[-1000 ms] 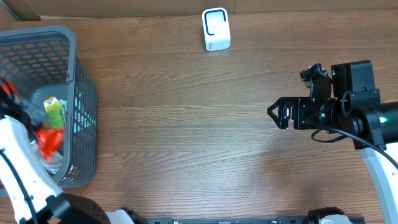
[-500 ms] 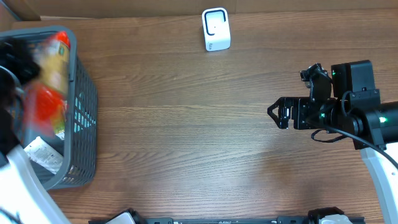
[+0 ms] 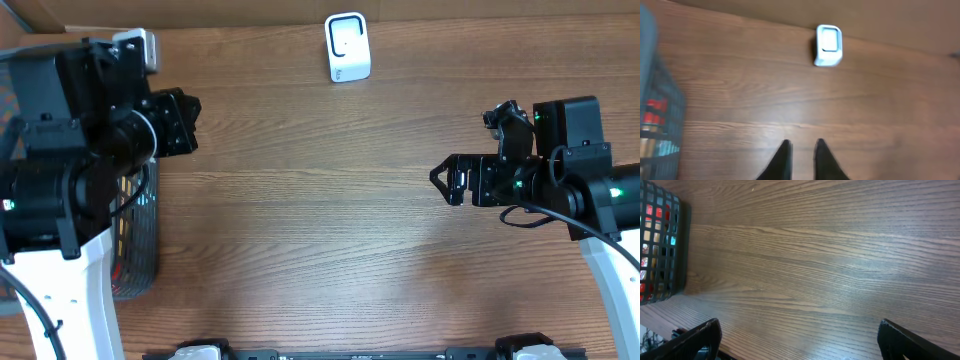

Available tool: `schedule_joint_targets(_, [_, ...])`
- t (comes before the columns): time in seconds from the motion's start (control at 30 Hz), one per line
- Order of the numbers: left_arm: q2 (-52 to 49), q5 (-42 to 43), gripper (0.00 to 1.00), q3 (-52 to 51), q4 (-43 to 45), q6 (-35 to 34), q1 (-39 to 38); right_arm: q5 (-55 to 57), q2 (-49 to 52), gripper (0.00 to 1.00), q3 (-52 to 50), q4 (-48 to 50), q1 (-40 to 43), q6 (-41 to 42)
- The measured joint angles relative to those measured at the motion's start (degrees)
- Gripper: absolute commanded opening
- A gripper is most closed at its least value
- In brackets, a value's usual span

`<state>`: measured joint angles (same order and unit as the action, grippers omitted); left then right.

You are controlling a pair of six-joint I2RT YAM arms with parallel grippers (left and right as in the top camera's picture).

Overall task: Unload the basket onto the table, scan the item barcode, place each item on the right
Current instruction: 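Grasp the red-wrapped spaghetti pack in the basket with the left gripper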

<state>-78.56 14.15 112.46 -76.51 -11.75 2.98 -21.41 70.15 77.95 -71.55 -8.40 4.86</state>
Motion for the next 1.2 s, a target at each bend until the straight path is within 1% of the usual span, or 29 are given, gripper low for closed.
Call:
schedule_joint_targets(0.1, [0.24, -2.93, 0.35, 0.0, 0.7, -1.14, 0.0, 0.0, 0.02, 1.0, 0.0, 0.0, 0.0, 0.0])
schedule_joint_targets(0.13, [0.28, -4.09, 0.44, 0.0, 0.79, -1.4, 0.0, 0.0, 0.02, 1.0, 0.0, -0.02, 0.0, 0.02])
schedule_joint_targets(0.17, [0.28, -5.25, 0.49, 0.0, 0.87, -1.64, 0.04, 0.0, 0.04, 1.0, 0.0, -0.04, 0.0, 0.02])
schedule_joint_targets(0.23, [0.28, -7.89, 0.68, 0.0, 1.05, -2.54, 0.79, 0.02, 0.04, 1.0, 0.0, -0.02, 0.02, 0.02])
schedule_joint_targets(0.3, [0.28, -10.62, 0.77, 0.0, 1.16, -3.98, 3.28, 0.0, 0.04, 1.0, 0.0, -0.04, 0.0, 0.04])
schedule_joint_targets(0.4, [0.28, -13.14, 0.8, 0.0, 1.09, -6.34, 10.84, -0.02, 0.04, 1.0, 0.0, -0.02, 0.0, 0.0])
schedule_joint_targets(0.47, [0.28, -14.34, 0.79, 0.0, 0.92, -7.43, 16.46, 0.0, 0.04, 1.0, 0.0, 0.04, 0.0, 0.0])
schedule_joint_targets(0.53, [0.28, -15.13, 0.78, 0.0, 0.44, -8.07, 24.33, 0.0, 0.04, 1.0, 0.0, 0.11, 0.0, 0.02])
schedule_joint_targets(0.63, [-0.13, -15.58, 0.77, -0.13, -0.02, -8.94, 33.0, 0.0, 0.04, 1.0, 0.0, 0.2, 0.0, 0.0])
schedule_joint_targets(0.67, [-0.35, -15.58, 0.78, -0.44, 0.02, -9.14, 34.8, 0.0, 0.04, 1.0, 0.0, 0.17, 0.0, -0.02])
schedule_joint_targets(0.7, [-0.63, -15.56, 0.78, -0.96, 0.04, -9.16, 35.87, 0.02, 0.04, 1.0, 0.0, 0.17, 0.02, 0.0])
schedule_joint_targets(0.77, [-1.55, -15.45, 0.85, -2.93, 0.42, -8.87, 36.87, 0.02, 0.04, 1.0, 0.0, 0.15, 0.0, 0.0])
schedule_joint_targets(0.83, [-3.17, -15.47, 0.88, -5.73, 1.4, -7.72, 36.92, 0.02, 0.04, 1.0, 0.0, 0.17, 0.0, 0.02])
schedule_joint_targets(0.97, [-7.93, -17.29, 0.9, -13.38, 4.37, -4.87, 36.92, 0.02, 0.04, 1.0, 0.0, 0.2, 0.0, 0.02])
schedule_joint_targets(1.1, [-11.74, -17.73, 0.92, -22.23, 8.94, 0.11, 37.2, 0.02, 0.04, 1.0, 0.0, 0.17, 0.02, 0.02])
schedule_joint_targets(1.2, [-13.77, -14.27, 0.91, -27.04, 13.18, 6.49, 37.31, 0.04, 0.04, 1.0, 0.0, 0.2, 0.0, 0.02])
